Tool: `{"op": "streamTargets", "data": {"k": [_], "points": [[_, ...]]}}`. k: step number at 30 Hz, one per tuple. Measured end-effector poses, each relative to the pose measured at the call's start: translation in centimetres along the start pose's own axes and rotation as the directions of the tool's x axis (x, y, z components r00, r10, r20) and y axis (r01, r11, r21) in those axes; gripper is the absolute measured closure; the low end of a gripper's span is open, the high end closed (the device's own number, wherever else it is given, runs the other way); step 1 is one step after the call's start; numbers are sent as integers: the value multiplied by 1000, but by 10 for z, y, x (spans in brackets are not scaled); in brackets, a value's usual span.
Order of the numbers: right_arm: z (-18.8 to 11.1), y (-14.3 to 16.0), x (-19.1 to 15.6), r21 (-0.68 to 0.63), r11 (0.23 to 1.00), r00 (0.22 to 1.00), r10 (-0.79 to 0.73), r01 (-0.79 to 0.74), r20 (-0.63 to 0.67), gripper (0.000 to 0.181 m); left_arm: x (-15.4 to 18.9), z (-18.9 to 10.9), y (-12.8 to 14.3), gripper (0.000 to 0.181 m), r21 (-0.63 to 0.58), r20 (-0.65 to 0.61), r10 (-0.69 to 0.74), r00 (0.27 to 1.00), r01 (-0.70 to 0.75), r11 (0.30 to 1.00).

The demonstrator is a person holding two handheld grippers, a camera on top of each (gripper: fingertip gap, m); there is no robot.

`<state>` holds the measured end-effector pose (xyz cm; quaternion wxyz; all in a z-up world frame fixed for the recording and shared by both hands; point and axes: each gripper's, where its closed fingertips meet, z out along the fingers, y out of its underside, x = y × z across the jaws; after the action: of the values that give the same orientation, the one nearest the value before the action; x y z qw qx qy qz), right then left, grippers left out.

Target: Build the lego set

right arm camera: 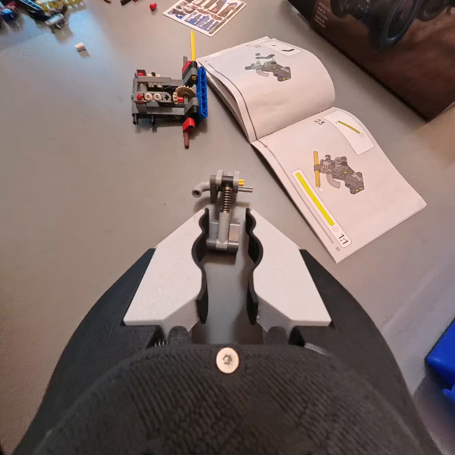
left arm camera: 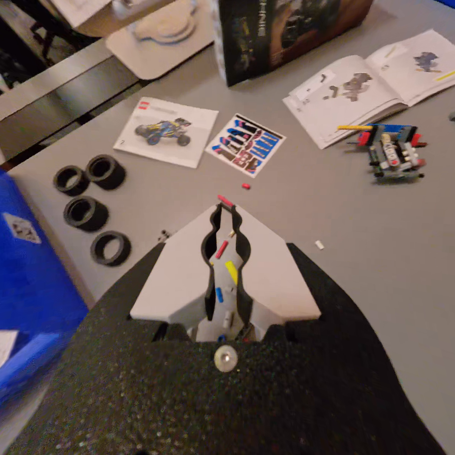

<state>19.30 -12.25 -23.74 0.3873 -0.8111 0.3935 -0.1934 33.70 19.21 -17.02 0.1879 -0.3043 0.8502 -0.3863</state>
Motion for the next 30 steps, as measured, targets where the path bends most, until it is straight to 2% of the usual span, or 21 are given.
{"op": "streamTargets", "data": {"k": [4, 8, 14, 18, 23, 26, 30], "points": [[-15, -9, -5, 59, 998, 999, 26, -28, 23, 149, -34, -20, 22, 176, -27, 63, -50, 997, 52, 998], [-32, -20, -7, 130, 991, 1000, 24, -26, 20, 149, -52, -26, 42, 175, -69, 108, -72, 991, 80, 994], [-42, 21, 27, -16, 997, 984, 73, -77, -161, 153, -63, -32, 59, 174, -107, 130, -90, 988, 104, 989], [-36, 37, 36, -65, 992, 973, 88, -104, -211, 155, -65, -34, 71, 172, -149, 133, -85, 987, 105, 983], [-24, 31, 32, -39, 993, 977, 101, -110, -186, 157, -56, -34, 81, 170, -164, 73, -92, 993, 103, 981], [-21, 29, 34, -39, 994, 978, 97, -106, -184, 158, -61, -38, 92, 169, -196, 108, -72, 991, 93, 976], [-16, 26, 34, -40, 994, 981, 98, -106, -164, 160, -64, -41, 91, 169, -135, 107, -118, 987, 132, 982]]}}
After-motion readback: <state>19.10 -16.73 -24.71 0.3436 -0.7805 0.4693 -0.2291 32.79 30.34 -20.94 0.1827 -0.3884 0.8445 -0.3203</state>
